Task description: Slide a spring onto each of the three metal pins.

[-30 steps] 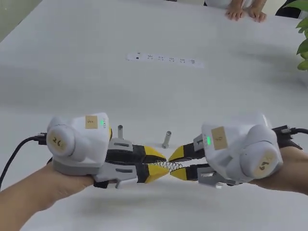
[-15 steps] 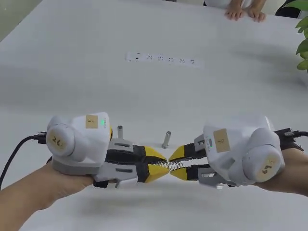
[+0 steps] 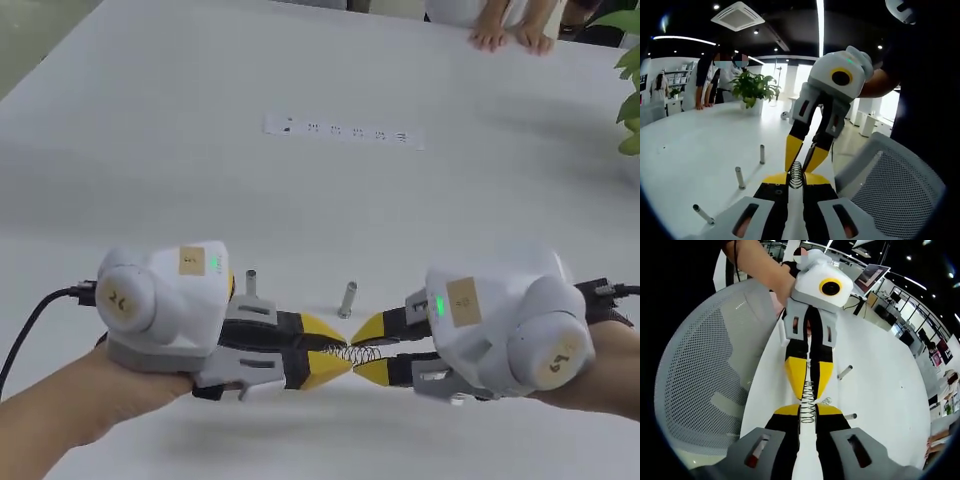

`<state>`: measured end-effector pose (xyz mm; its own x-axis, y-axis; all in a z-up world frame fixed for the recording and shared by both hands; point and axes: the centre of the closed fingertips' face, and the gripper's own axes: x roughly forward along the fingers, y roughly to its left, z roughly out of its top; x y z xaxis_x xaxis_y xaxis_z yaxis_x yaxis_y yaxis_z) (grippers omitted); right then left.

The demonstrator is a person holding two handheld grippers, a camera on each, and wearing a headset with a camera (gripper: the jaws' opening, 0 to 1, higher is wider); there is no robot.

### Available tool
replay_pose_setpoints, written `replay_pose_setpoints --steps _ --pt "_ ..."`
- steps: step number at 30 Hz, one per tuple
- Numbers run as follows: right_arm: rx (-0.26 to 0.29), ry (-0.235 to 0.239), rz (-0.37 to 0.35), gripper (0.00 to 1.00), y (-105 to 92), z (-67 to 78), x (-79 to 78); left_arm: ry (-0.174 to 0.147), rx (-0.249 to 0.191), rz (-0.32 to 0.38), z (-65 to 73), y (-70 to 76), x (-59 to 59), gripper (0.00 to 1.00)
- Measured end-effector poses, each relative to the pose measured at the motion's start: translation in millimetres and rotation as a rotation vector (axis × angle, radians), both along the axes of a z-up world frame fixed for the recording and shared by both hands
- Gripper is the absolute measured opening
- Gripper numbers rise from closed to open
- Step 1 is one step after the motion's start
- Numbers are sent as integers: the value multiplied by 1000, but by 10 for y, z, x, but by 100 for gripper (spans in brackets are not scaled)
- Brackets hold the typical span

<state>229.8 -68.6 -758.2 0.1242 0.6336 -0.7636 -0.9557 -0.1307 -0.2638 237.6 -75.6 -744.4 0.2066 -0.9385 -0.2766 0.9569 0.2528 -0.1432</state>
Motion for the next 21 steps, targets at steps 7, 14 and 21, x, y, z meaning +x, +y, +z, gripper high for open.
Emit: replay_pose_setpoints --steps 7,14,21 --pt "9 12 -1 8 -3 9 -6 2 0 -4 9 0 -3 2" --pt "23 32 -10 10 -4 23 2 4 -5 -6 19 0 -9 2" --pt "24 52 -28 11 -53 9 23 6 -9 -6 34 2 -13 2"
